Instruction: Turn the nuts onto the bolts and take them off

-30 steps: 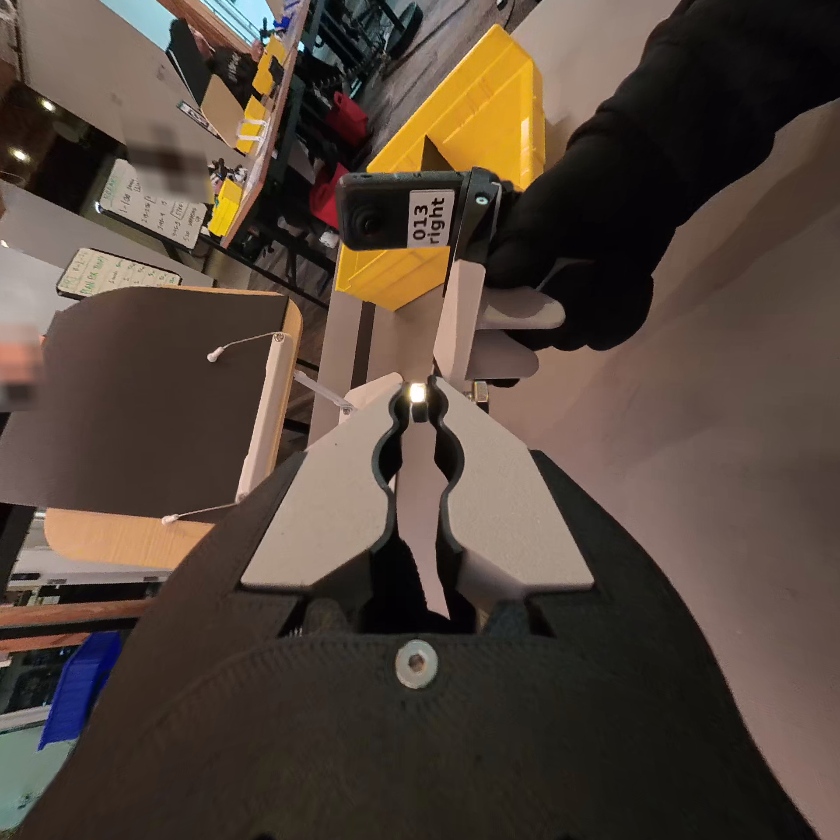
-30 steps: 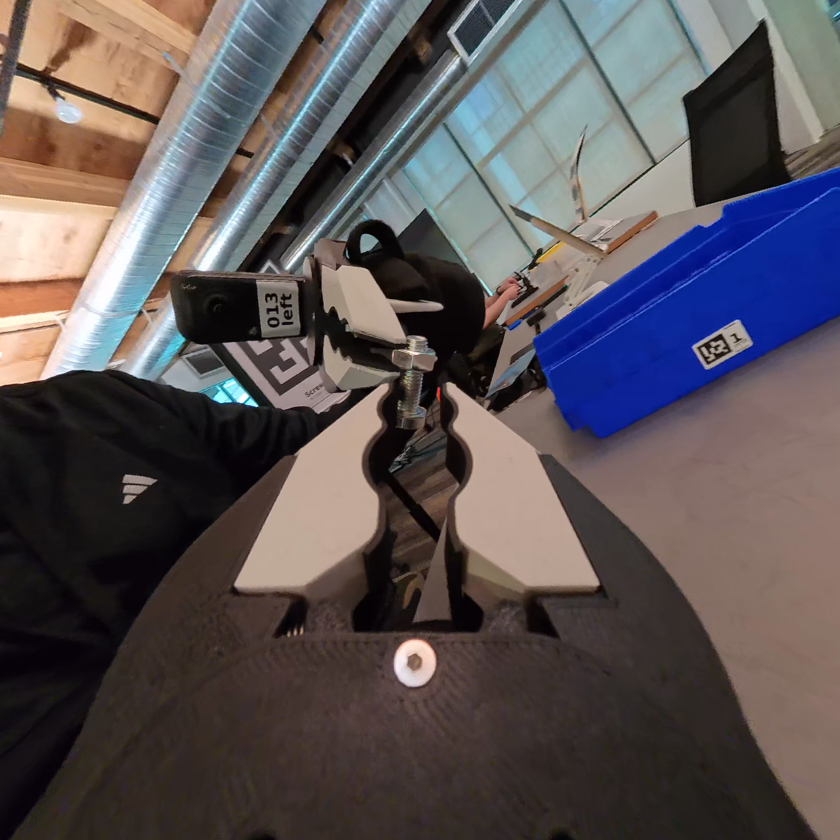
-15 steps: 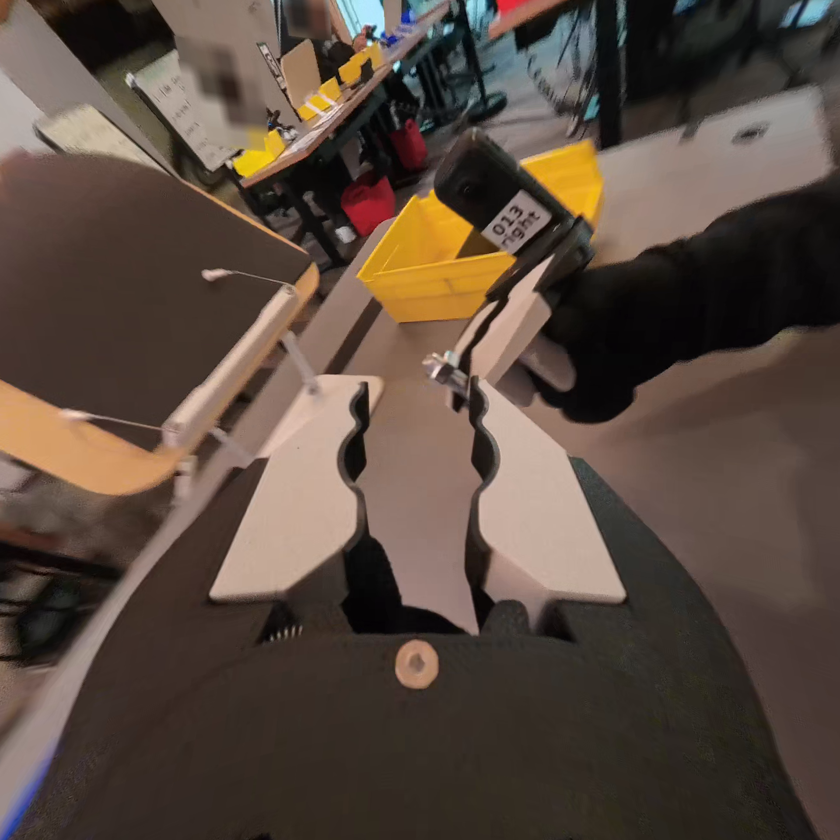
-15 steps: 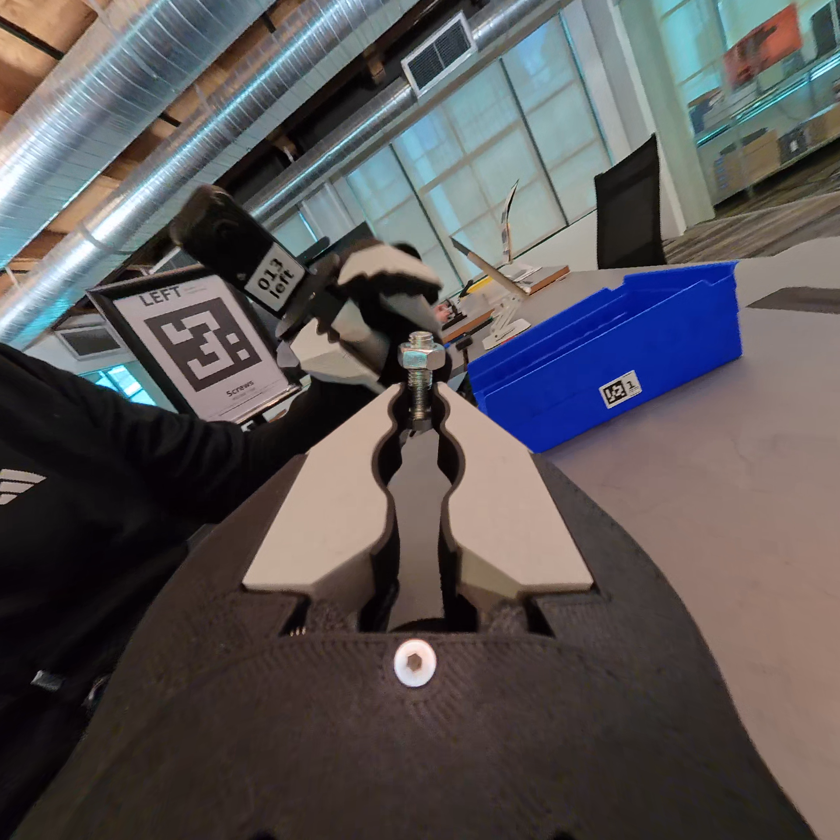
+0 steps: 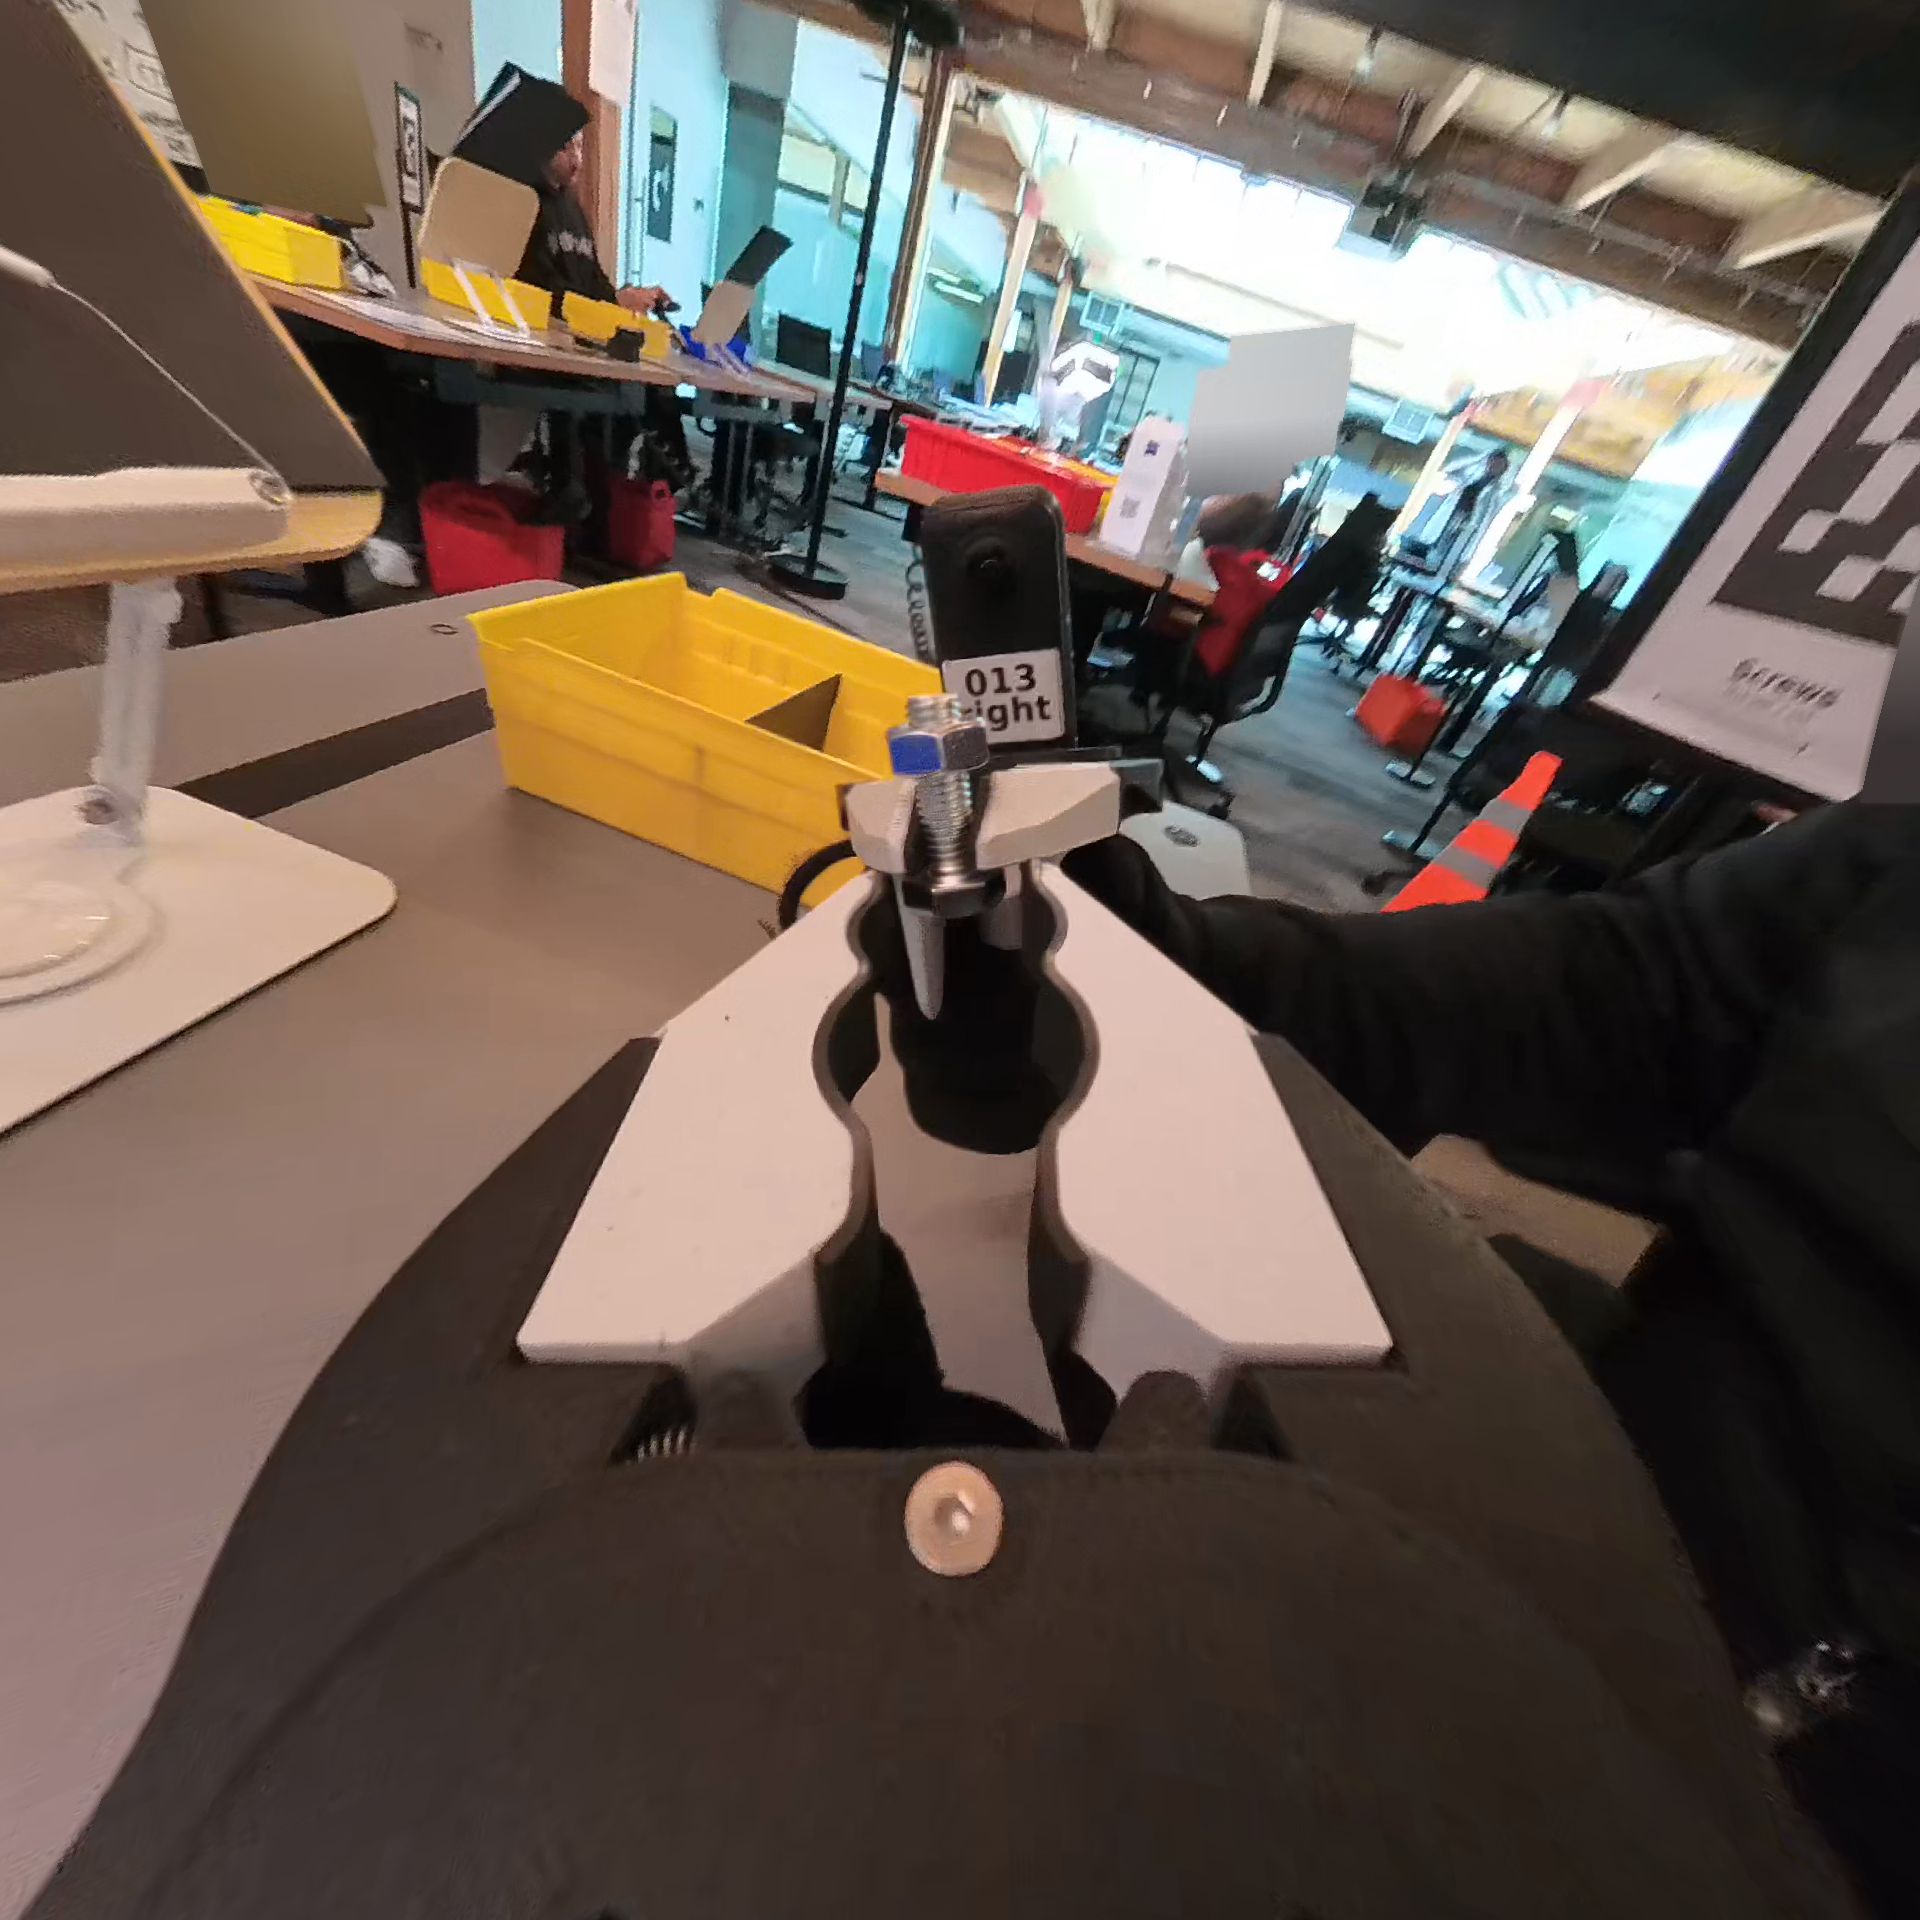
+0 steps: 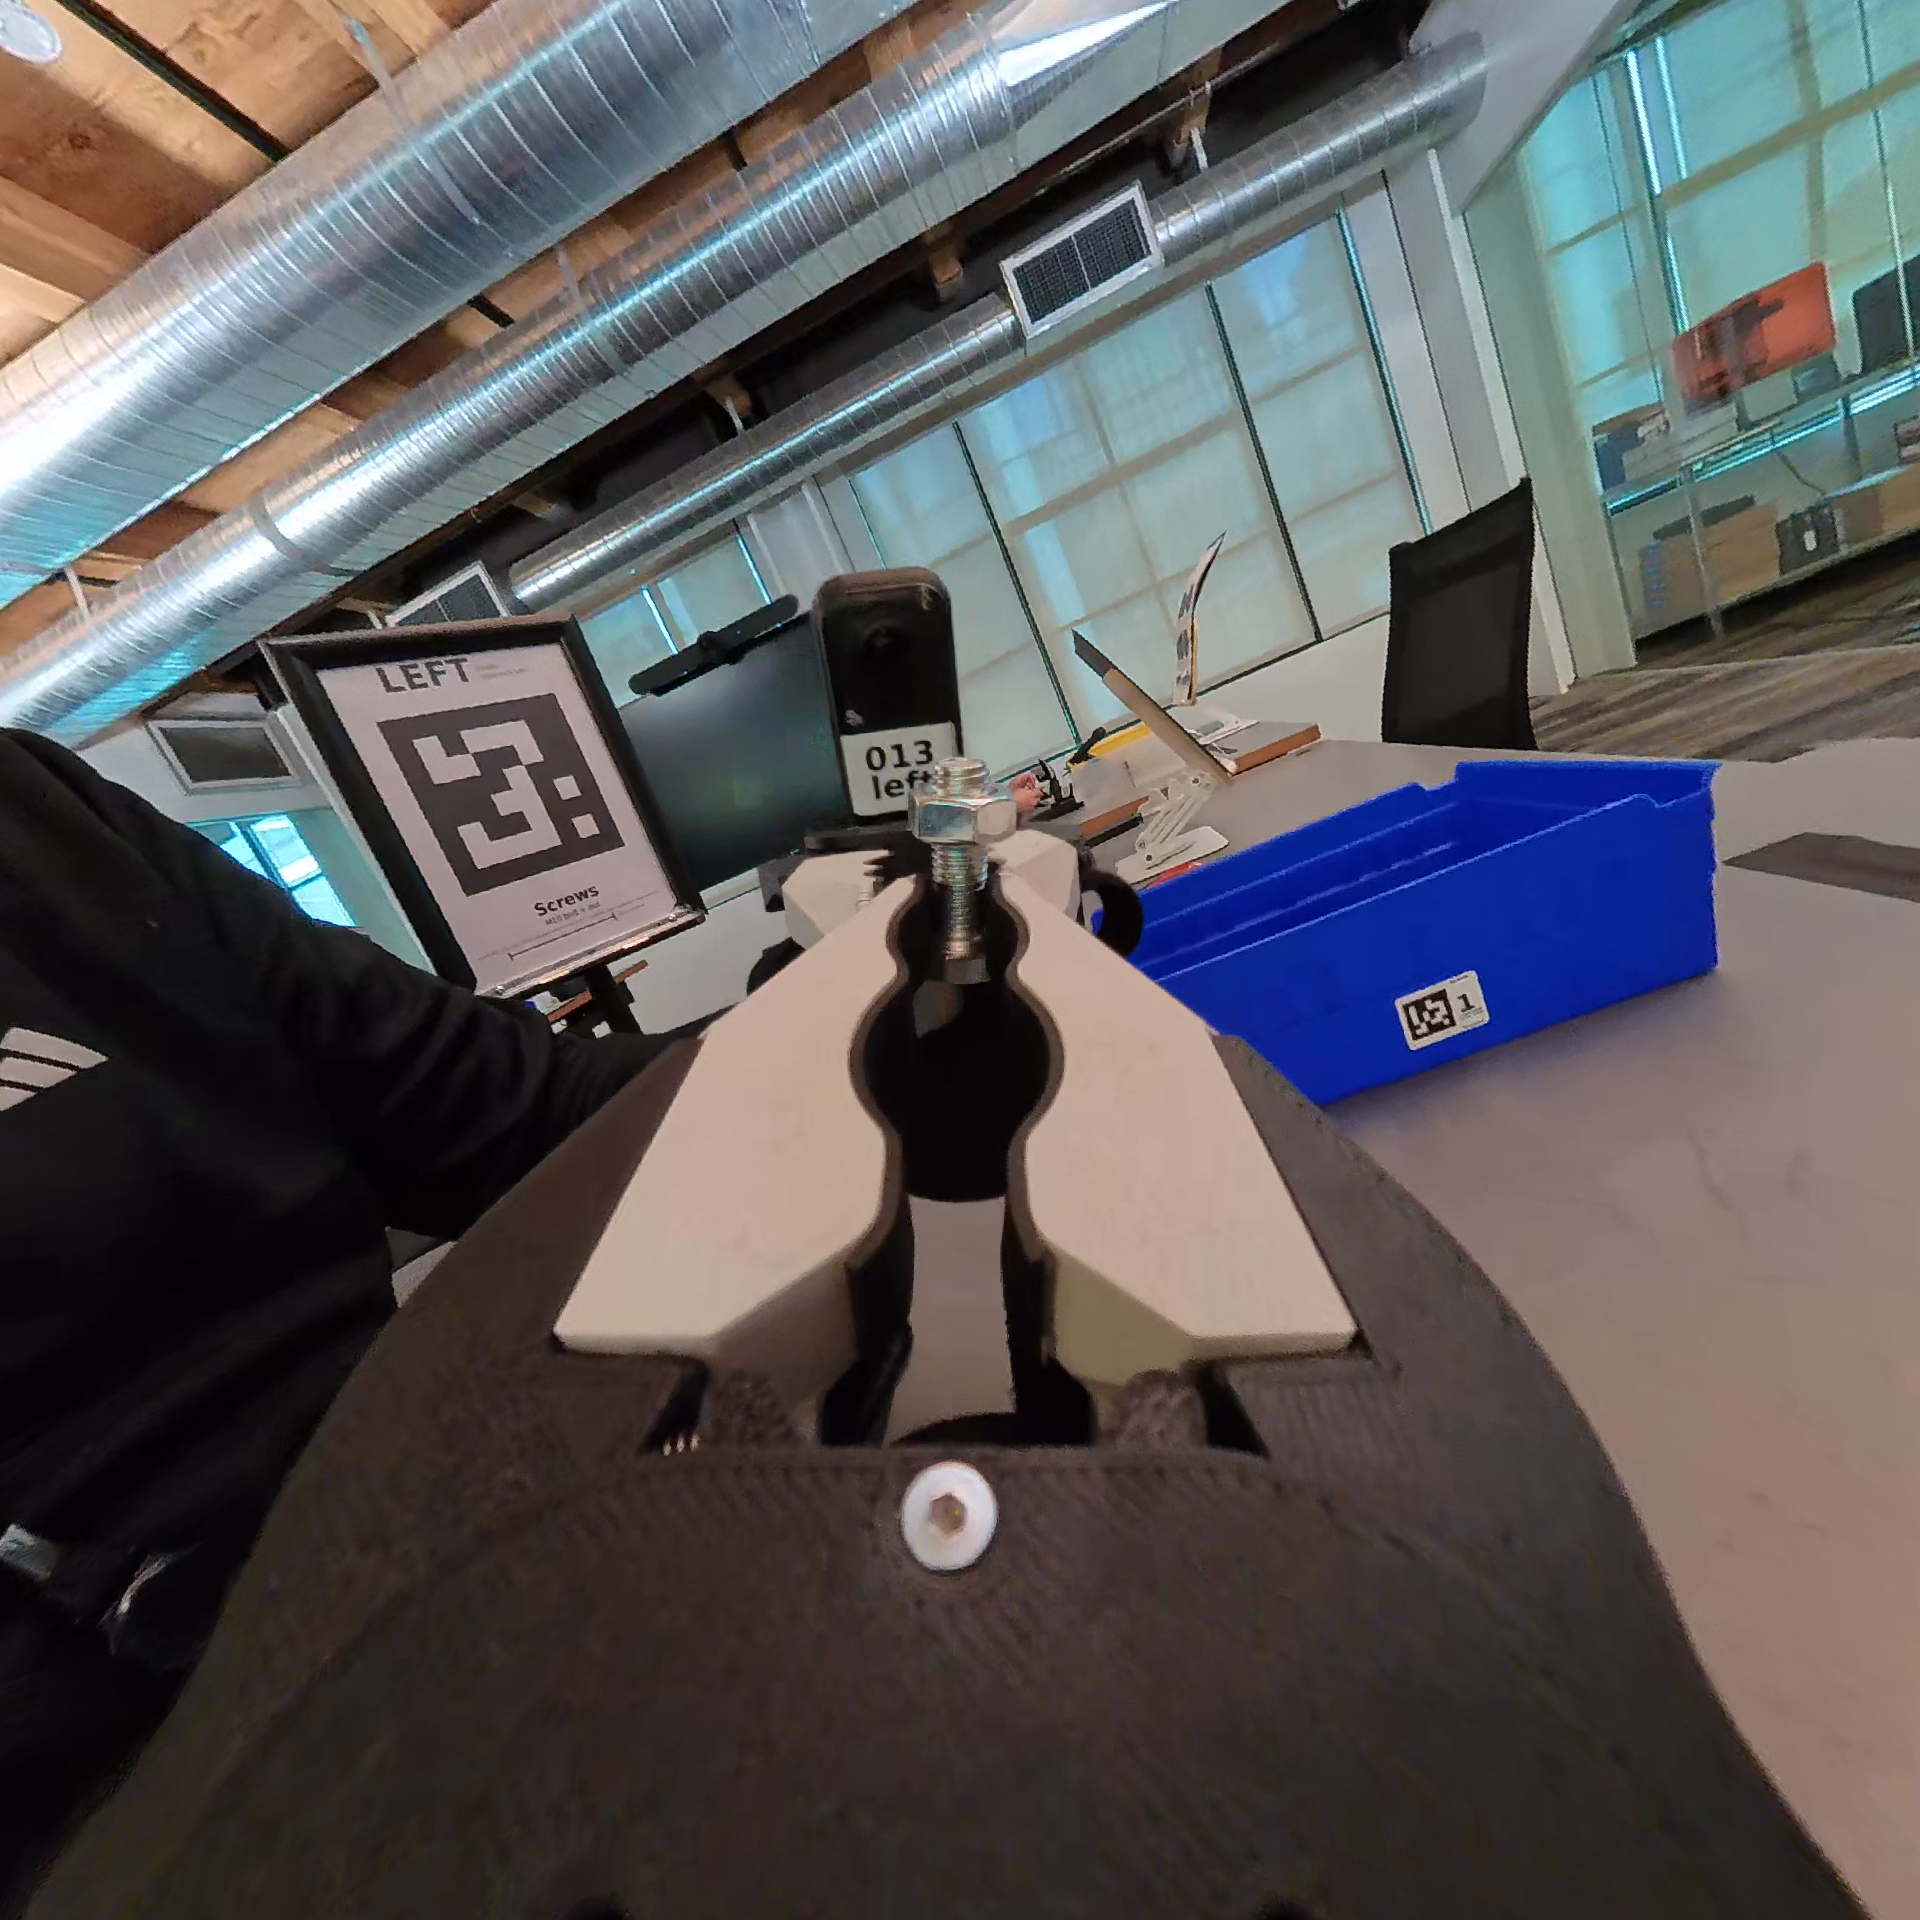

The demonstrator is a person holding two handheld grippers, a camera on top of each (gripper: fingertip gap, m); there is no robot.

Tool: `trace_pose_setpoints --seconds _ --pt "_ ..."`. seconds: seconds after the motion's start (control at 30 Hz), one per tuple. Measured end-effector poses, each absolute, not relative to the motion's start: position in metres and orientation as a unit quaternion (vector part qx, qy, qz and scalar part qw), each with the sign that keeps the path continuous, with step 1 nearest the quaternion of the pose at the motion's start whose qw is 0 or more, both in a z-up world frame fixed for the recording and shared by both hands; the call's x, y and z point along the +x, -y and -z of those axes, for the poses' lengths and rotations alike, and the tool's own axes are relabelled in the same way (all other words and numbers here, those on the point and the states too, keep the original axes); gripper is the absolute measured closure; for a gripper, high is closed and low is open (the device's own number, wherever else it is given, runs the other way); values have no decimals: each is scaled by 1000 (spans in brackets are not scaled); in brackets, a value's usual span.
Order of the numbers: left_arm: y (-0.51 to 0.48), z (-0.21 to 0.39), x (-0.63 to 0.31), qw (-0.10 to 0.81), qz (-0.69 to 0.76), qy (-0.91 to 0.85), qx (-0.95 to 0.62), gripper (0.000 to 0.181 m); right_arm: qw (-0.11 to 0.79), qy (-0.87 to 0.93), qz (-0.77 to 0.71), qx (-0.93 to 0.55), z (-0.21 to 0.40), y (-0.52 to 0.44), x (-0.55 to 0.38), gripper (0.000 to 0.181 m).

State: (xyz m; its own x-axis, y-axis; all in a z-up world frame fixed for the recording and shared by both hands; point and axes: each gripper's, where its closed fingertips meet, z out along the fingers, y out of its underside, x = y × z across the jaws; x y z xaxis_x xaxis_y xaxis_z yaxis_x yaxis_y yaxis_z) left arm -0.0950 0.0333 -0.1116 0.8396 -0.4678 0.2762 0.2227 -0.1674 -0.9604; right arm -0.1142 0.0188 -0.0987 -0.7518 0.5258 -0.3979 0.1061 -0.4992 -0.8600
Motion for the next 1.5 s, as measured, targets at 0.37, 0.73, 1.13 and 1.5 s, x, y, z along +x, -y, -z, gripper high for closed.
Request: trace_pose_setpoints --seconds 0.37,0.73,1.13,1.5 --pt "-26 104 -80 642 363 -87 -669 165 113 487 -818 -287 89 -9 -103 174" --pt "-25 104 -90 669 330 -79 -661 166 141 489 -803 -309 87 -17 -108 153" --pt "-28 107 -87 681 239 -120 -682 165 159 522 -780 -306 83 -14 -105 167" --pt "-29 104 -78 676 259 -128 -678 157 147 507 -796 -294 77 -11 -102 175"
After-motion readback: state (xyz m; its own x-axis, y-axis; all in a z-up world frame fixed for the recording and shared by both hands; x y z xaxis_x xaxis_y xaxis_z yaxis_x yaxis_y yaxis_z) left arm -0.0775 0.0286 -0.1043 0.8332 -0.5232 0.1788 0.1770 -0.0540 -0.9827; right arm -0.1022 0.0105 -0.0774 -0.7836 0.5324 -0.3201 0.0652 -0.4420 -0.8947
